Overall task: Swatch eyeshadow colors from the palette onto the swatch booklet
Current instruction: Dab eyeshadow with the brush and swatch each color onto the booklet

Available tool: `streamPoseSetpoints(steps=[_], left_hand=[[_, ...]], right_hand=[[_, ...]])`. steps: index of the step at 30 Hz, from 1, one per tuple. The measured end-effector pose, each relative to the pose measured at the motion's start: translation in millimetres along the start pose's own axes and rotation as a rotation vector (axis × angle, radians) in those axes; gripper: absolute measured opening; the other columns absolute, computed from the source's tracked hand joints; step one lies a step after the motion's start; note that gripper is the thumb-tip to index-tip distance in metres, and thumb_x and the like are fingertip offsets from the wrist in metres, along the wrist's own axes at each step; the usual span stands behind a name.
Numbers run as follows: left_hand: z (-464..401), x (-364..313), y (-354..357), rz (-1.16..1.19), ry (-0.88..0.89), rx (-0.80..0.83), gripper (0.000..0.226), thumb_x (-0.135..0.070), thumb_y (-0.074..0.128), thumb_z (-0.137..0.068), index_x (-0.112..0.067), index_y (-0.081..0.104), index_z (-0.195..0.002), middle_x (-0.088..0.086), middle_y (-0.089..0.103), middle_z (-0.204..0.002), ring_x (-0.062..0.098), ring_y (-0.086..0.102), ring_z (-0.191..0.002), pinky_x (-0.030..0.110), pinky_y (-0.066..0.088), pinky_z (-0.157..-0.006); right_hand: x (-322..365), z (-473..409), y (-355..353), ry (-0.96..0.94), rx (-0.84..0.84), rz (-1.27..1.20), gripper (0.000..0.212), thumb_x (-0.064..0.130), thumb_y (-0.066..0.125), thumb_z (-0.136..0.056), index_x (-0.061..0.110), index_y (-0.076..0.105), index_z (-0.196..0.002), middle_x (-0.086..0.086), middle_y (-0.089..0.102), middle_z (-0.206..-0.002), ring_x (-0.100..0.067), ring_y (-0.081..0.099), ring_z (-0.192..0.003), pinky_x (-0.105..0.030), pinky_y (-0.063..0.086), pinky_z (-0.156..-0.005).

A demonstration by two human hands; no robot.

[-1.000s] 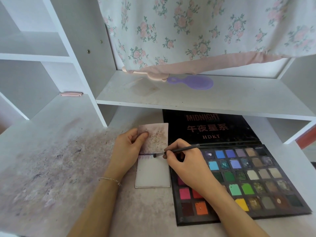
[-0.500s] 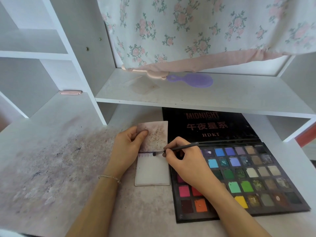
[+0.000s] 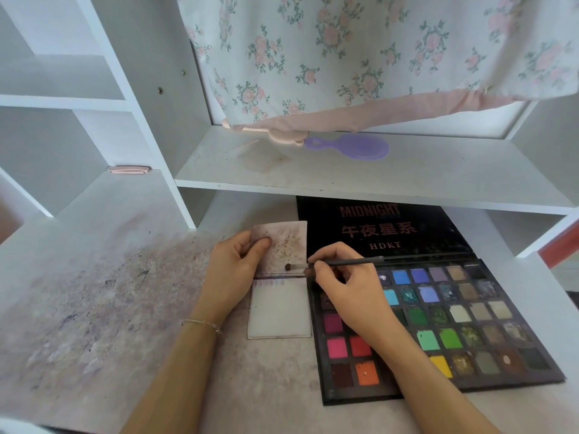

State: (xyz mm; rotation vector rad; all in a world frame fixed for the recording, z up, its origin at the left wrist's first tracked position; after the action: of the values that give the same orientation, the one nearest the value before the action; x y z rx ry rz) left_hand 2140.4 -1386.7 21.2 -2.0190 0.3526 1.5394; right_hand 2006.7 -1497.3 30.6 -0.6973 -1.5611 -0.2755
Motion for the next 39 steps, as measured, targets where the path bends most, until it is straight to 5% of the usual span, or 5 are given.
streamPoseSetpoints(steps=[10, 19, 28, 34, 39], left_hand=[[0, 0, -1, -0.072, -0.003, -0.022, 0.013, -0.017, 0.056, -0.089, -0.015, 0.068, -0.088, -0.011, 0.07, -0.078, 0.007, 0.066, -0.074, 0.02, 0.053, -0.068], [1, -1, -1, -0.095, 0.019, -0.039, 0.027, -0.019, 0.056, -0.088, 0.008, 0.062, -0.087, 0.033, 0.063, -0.087, 0.029, 0.057, -0.072, 0.052, 0.05, -0.074], [-1, 7, -3, -0.126, 0.028, -0.037, 0.028, -0.024, 0.056, -0.088, 0.003, 0.062, -0.084, 0.019, 0.062, -0.077, 0.024, 0.055, -0.072, 0.041, 0.047, -0.069], [0, 5, -1, -0.099, 0.037, -0.017, 0.018, -0.022, 0.056, -0.088, -0.035, 0.063, -0.079, -0.028, 0.067, -0.072, -0.007, 0.062, -0.07, 0.006, 0.047, -0.062], [-1, 5, -2, -0.082, 0.05, -0.028, 0.016, -0.022, 0.056, -0.088, -0.033, 0.063, -0.081, -0.028, 0.067, -0.071, -0.005, 0.063, -0.072, 0.007, 0.048, -0.062]], right_hand=[[14, 10, -21, -0.038, -0.085, -0.066, 0.028, 0.004, 0.052, -0.087, 0.029, 0.066, -0.084, 0.008, 0.068, -0.084, -0.006, 0.063, -0.086, -0.017, 0.051, -0.077], [8, 43, -78, -0.031, -0.285, -0.014, 0.029, 0.003, 0.05, -0.089, 0.03, 0.059, -0.083, 0.011, 0.067, -0.078, -0.004, 0.065, -0.078, -0.017, 0.052, -0.051], [-16, 48, -132, 0.01, -0.62, 0.224, 0.022, 0.009, 0.047, -0.09, 0.027, 0.054, -0.08, 0.009, 0.062, -0.072, 0.013, 0.058, -0.07, -0.002, 0.041, -0.05], [-27, 47, -135, 0.062, -0.586, 0.277, 0.023, 0.013, 0.048, -0.09, 0.031, 0.053, -0.078, 0.007, 0.062, -0.071, 0.012, 0.058, -0.07, -0.003, 0.042, -0.05], [-28, 44, -133, 0.065, -0.522, 0.304, 0.019, 0.01, 0.049, -0.089, 0.026, 0.053, -0.081, 0.009, 0.061, -0.071, 0.012, 0.058, -0.069, -0.004, 0.042, -0.048]])
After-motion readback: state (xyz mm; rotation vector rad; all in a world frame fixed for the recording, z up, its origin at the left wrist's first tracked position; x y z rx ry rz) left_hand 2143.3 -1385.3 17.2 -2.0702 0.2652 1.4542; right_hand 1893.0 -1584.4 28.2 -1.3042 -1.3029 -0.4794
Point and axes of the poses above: each hand's wrist, its own z-axis away from the middle knuckle, its own y-axis out of the palm, x = y × z, the point moved 2 cm from there along -z, towards the middle knuckle
